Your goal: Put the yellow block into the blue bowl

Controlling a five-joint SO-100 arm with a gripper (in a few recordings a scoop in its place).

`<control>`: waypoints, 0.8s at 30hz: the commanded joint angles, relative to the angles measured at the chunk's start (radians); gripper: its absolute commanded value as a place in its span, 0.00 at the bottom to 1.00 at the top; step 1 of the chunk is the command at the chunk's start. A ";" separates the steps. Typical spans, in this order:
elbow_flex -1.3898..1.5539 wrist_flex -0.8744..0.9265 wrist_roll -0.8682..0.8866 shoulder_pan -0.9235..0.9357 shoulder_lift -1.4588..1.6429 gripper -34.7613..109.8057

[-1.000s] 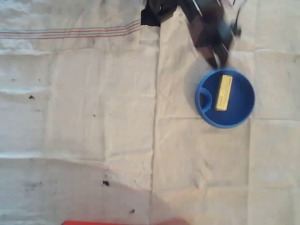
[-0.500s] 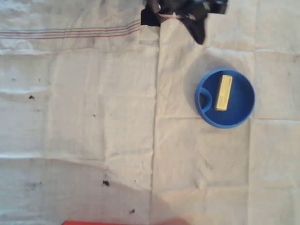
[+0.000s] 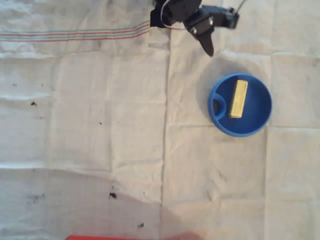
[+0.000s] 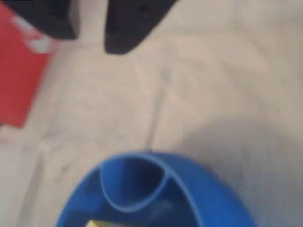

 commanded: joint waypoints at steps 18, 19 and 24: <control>0.265 -0.091 0.245 0.069 0.031 0.24; 0.275 -0.091 0.247 0.069 0.031 0.24; 0.336 -0.092 0.247 0.069 0.031 0.24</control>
